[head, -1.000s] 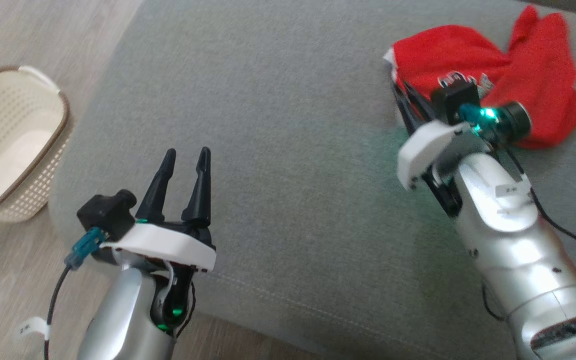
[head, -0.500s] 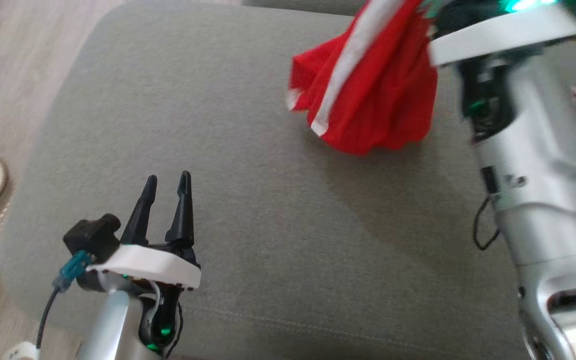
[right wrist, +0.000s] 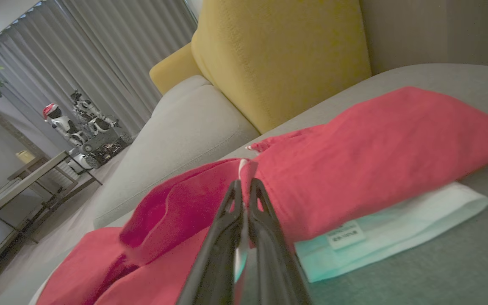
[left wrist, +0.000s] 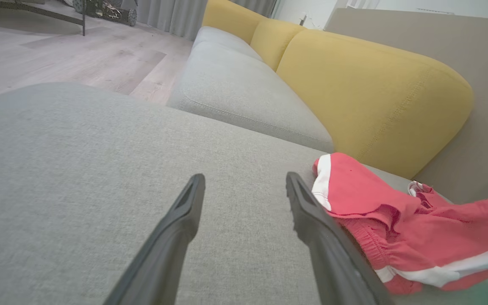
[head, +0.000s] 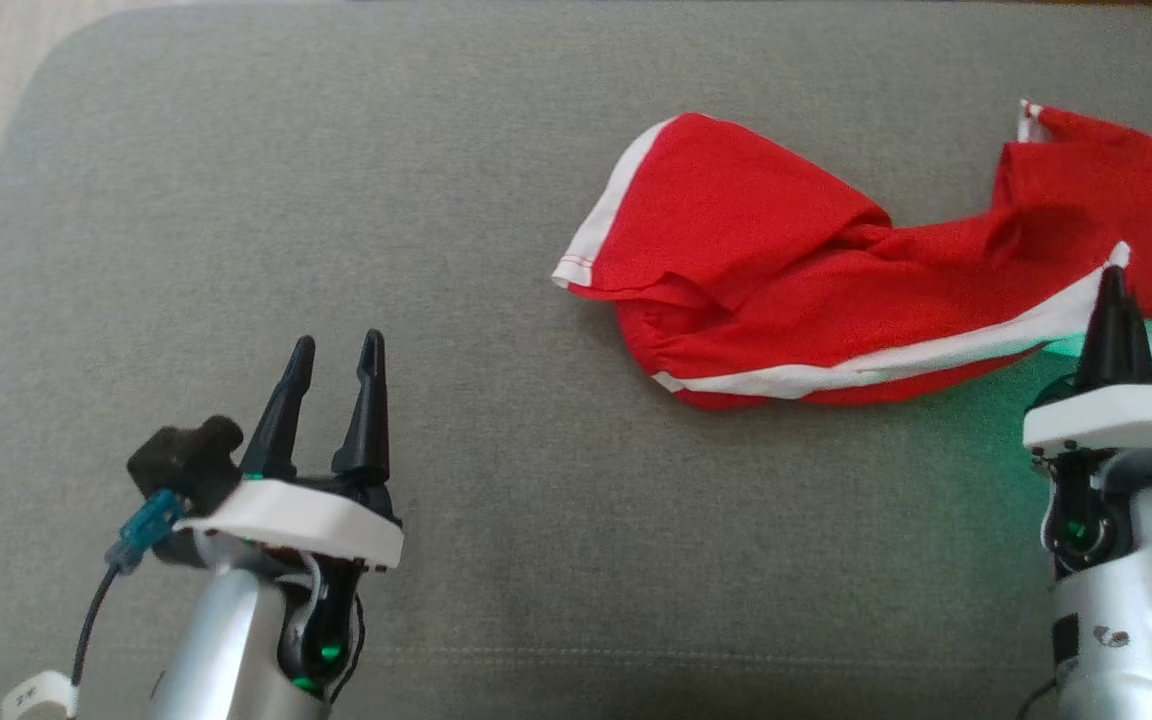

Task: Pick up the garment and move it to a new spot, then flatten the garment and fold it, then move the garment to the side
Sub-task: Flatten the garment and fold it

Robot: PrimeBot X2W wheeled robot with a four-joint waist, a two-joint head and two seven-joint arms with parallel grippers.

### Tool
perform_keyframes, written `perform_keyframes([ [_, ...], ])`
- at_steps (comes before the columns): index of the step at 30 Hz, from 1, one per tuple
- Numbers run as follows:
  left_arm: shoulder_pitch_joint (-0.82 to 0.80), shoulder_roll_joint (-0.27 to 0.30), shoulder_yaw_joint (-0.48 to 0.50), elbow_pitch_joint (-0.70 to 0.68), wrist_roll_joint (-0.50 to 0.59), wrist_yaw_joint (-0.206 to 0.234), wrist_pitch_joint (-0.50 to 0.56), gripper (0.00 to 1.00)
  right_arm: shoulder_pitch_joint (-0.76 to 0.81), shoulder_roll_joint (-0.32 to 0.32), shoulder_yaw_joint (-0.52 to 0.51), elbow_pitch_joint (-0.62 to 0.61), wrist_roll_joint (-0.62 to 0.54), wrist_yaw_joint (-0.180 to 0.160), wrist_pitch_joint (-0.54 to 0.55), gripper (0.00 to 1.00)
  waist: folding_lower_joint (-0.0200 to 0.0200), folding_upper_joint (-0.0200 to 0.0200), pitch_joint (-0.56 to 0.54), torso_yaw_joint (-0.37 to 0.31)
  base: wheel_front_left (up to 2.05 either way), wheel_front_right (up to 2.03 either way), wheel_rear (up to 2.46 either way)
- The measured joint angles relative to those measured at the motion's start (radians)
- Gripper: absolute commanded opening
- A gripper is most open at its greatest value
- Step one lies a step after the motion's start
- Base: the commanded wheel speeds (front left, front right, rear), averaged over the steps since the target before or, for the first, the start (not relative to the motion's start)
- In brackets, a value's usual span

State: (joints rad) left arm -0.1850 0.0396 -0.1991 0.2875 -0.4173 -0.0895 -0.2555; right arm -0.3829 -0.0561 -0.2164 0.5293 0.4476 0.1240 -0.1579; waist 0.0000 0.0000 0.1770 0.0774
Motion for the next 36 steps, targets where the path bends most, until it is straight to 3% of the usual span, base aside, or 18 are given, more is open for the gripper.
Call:
perform_keyframes([
  [4, -0.023, 0.0, -0.012, 0.003, 0.003, -0.004, 0.0, 1.0, 0.004, 0.003, -0.025, 0.009, 0.01, 0.0, 0.0, 0.0, 0.0, 0.0, 0.013, -0.026, 0.0, 0.0, 0.0],
  [5, -0.026, 0.0, -0.016, 0.005, 0.004, -0.009, 0.0, 1.0, 0.004, 0.003, -0.026, 0.017, 0.01, 0.0, 0.0, 0.35, 0.0, 0.0, 0.015, -0.032, 0.0, 0.0, 0.0],
  [6, -0.027, 0.0, -0.019, 0.006, 0.009, -0.009, 0.0, 1.0, 0.004, 0.004, -0.029, 0.027, 0.01, 0.0, 0.0, 1.0, 0.0, 0.0, 0.017, -0.037, 0.0, 0.0, 0.0],
  [13, -0.027, 0.0, -0.068, 0.016, 0.016, -0.017, 0.0, 1.0, 0.0, 0.006, -0.073, 0.033, -0.05, 0.0, -0.011, 1.0, 0.0, 0.0, 0.014, -0.062, 0.0, 0.0, 0.0],
  [16, -0.028, 0.001, -0.105, 0.02, 0.016, -0.017, 0.0, 1.0, 0.002, 0.006, -0.073, -0.019, -0.107, 0.0, -0.023, 1.0, 0.0, 0.0, 0.011, -0.065, 0.0, 0.0, 0.0],
  [20, -0.03, 0.001, -0.171, 0.04, 0.004, -0.021, 0.0, 1.0, 0.031, 0.006, 0.0, -0.142, -0.173, 0.0, -0.037, 1.0, 0.0, 0.0, 0.01, -0.07, 0.0, 0.0, 0.0],
  [29, -0.067, 0.003, -0.38, 0.162, -0.145, -0.035, 0.0, 1.0, 0.151, 0.008, 0.043, -0.287, -0.189, 0.0, -0.026, 1.0, 0.0, 0.0, 0.03, -0.109, 0.0, 0.0, 0.0],
  [36, -0.178, 0.003, -0.446, 0.237, -0.245, -0.035, 0.0, 1.0, 0.147, 0.008, 0.067, -0.332, -0.174, 0.0, -0.017, 1.0, 0.0, 0.0, 0.059, -0.158, 0.0, 0.0, 0.0],
])
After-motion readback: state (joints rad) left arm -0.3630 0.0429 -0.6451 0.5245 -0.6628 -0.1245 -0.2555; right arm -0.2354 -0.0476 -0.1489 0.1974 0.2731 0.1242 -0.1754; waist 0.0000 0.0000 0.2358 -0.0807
